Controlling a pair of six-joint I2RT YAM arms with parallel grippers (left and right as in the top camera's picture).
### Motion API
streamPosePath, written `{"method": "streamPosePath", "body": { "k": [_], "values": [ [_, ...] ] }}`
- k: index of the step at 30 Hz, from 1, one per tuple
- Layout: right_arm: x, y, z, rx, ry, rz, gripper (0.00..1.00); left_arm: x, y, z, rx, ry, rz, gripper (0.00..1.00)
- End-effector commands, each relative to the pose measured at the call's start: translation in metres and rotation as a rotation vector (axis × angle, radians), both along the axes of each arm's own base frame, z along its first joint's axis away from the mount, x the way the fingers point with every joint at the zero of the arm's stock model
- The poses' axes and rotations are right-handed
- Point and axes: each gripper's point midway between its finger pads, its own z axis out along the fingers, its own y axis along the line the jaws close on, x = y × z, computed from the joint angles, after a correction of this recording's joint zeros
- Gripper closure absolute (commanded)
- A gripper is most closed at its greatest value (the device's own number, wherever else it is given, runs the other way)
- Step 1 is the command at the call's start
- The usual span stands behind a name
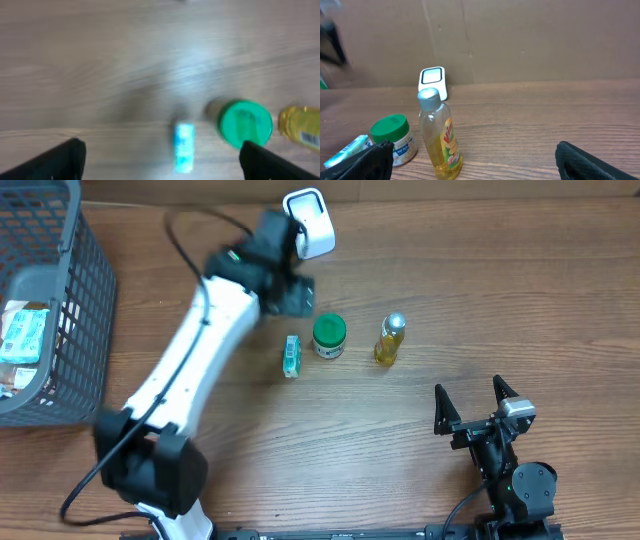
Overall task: Scan the item barcode
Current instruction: 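Reach the left gripper into the basket and grasp the green wipes pack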
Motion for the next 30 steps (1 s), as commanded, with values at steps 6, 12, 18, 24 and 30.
{"method": "streamPosePath", "body": {
  "k": [6, 12, 18, 24, 30],
  "values": [
    [0.000, -0.002, -0.003, -0.003, 0.000, -0.008, 0.00, 0.004, 0.162, 0.176, 0.269, -0.328, 0.194, 0.00],
    [0.000, -0.002, -0.003, -0.003, 0.000, -0.008, 0.00, -0.020, 0.275, 0.194, 0.350, -0.334, 0.415, 0.00],
    [0.000, -0.002, -0.003, -0.003, 0.000, -0.008, 0.00, -0.052, 0.361, 0.188, 0.417, -0.280, 0.578, 0.00],
    [0.000, -0.002, -0.003, -0.003, 0.000, -0.008, 0.00, -0.051, 0.423, 0.127, 0.349, -0.142, 0.644, 0.00],
    [0.000, -0.002, -0.003, -0.003, -0.001, -0.008, 0.00, -0.029, 0.444, 0.033, 0.288, 0.066, 0.600, 0.00]
  ]
}}
